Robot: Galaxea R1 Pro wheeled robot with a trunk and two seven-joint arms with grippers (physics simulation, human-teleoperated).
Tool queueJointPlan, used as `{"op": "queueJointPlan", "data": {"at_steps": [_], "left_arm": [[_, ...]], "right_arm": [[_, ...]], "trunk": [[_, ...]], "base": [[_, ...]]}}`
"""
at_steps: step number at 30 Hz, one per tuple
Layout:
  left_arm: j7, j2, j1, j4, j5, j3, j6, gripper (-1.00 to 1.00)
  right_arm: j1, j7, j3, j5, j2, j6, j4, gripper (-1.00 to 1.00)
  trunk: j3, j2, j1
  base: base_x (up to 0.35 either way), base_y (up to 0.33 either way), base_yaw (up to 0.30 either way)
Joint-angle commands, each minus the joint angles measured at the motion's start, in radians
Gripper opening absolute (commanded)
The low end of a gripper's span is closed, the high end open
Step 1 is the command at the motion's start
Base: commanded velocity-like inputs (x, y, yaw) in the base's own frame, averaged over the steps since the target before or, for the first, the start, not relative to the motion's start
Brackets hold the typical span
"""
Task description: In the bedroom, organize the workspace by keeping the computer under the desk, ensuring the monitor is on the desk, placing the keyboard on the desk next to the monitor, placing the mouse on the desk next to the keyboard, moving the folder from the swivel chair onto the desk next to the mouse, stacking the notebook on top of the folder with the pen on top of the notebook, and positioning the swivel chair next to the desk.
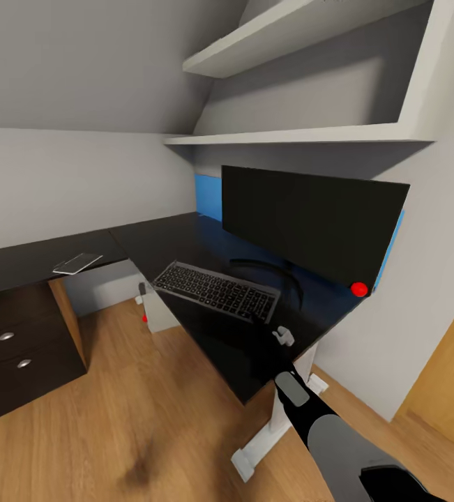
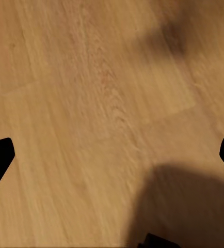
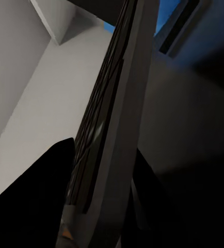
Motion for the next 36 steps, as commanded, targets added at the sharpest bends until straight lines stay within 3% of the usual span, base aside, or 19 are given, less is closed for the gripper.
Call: {"op": "queueJointPlan", "data": {"at_steps": [1,3,7,22,24,36], "left_arm": [[0.001,0.0,0.0,0.001,0.001,0.001,-0.003,1.0],[0.001,-0.002,0.0,0.001,0.001,0.001,-0.003,1.0],[0.001,-0.003,0.0,0.001,0.001,0.002,-0.003,1.0],[0.0,-0.005,0.0,0.001,-0.001,0.001,-0.006,1.0],[0.0,-0.016,0.0,-0.002,0.001,0.002,-0.018,1.0],[-0.001,-0.024,0.0,-0.002,0.002,0.004,-0.035,1.0]], "right_arm": [[-0.001,0.0,0.0,-0.024,0.0,-0.008,0.01,-1.0],[-0.001,0.0,-0.001,-0.074,0.0,-0.031,0.012,-1.0],[-0.001,0.0,-0.001,-0.096,0.0,-0.046,0.012,-1.0],[-0.001,-0.002,-0.004,-0.1,0.0,-0.039,0.021,-1.0],[-0.001,-0.009,-0.001,-0.1,0.0,-0.052,0.013,-1.0],[0.002,0.0,0.0,-0.085,0.0,-0.033,0.001,-1.0]], "trunk": [[-0.001,0.0,0.0],[-0.001,0.0,0.0],[-0.001,0.0,0.0],[-0.001,0.0,0.0],[0.005,0.014,-0.008],[0.043,0.098,-0.054]], "base": [[0.055,0.199,-0.261],[0.043,0.08,-0.261],[0.011,0.02,-0.261],[0.063,0.082,-0.067],[0.0,0.0,0.0],[0.0,0.0,0.0]]}}
